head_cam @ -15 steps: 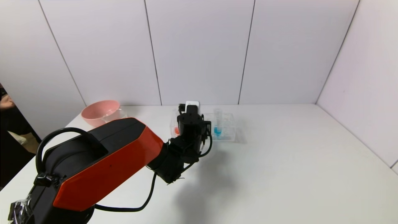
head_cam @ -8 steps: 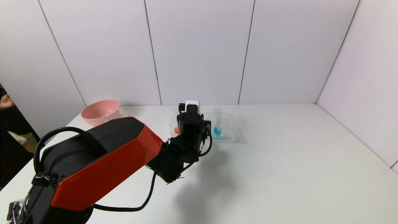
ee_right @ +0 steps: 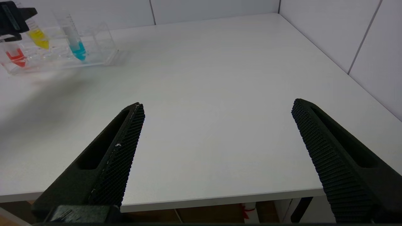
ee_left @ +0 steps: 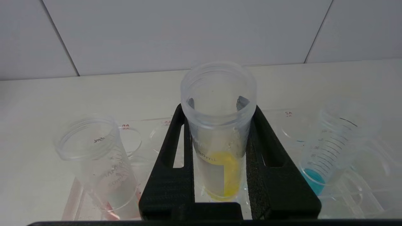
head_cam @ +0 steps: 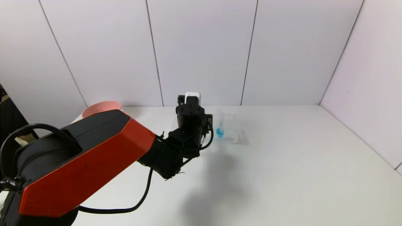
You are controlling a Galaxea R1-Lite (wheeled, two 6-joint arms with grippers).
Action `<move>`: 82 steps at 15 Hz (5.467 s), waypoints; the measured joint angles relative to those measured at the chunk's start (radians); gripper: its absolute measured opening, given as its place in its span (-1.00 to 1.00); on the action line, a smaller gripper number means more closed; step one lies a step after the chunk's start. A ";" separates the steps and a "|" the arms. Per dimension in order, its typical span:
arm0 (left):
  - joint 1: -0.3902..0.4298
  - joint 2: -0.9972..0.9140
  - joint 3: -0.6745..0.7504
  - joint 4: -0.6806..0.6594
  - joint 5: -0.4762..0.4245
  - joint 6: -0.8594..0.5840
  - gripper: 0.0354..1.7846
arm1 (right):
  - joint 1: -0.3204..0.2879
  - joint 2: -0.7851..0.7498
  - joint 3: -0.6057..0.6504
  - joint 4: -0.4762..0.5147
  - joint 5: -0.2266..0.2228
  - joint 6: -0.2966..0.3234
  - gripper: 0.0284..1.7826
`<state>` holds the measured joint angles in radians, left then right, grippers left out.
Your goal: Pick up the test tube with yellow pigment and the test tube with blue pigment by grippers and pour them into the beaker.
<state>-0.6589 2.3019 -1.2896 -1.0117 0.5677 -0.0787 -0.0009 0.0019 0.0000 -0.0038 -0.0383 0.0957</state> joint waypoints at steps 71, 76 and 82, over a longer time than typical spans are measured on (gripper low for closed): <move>0.925 -0.666 0.171 0.699 -0.894 0.193 -0.50 | 0.000 0.000 0.000 0.000 0.000 0.000 0.92; 0.925 -0.626 0.089 0.764 -0.984 0.297 -0.50 | 0.000 0.000 0.000 0.000 0.000 0.000 0.92; 0.935 -0.603 -0.092 1.077 -1.051 0.507 -0.50 | 0.000 0.000 0.000 0.000 0.000 0.000 0.92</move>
<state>0.2762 1.6987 -1.3817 0.0649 -0.4830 0.4281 -0.0013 0.0019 0.0000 -0.0043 -0.0379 0.0962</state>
